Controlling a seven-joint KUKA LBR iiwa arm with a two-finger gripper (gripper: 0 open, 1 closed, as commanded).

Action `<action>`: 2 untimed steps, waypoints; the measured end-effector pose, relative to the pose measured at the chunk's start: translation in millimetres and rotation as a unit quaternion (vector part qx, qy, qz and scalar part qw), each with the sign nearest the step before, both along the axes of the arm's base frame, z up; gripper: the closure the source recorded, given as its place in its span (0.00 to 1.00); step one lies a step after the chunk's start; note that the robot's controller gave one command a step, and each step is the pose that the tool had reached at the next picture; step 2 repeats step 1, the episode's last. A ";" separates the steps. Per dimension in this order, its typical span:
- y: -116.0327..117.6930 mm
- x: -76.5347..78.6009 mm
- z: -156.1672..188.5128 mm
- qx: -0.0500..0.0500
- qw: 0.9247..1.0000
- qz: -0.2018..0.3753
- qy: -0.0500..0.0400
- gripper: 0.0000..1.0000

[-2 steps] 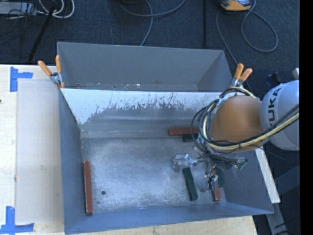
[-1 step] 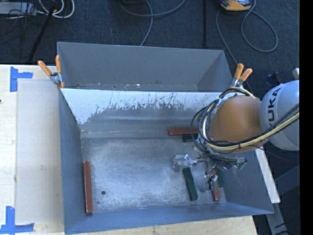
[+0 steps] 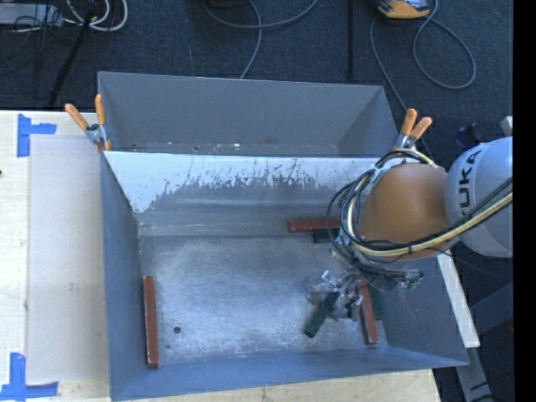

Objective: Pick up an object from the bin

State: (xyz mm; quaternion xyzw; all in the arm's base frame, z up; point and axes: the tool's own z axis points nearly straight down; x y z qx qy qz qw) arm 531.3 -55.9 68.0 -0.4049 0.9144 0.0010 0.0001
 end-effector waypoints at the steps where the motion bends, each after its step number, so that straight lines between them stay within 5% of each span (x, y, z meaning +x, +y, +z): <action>1: 0.8 1.7 72.6 -0.001 1.000 -0.002 -0.004 1.00; 2: 0.8 1.7 72.6 -0.001 1.000 -0.002 -0.004 1.00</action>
Offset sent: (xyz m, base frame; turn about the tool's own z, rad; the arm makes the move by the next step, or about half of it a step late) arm -0.0002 -0.0001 0.0690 0.0000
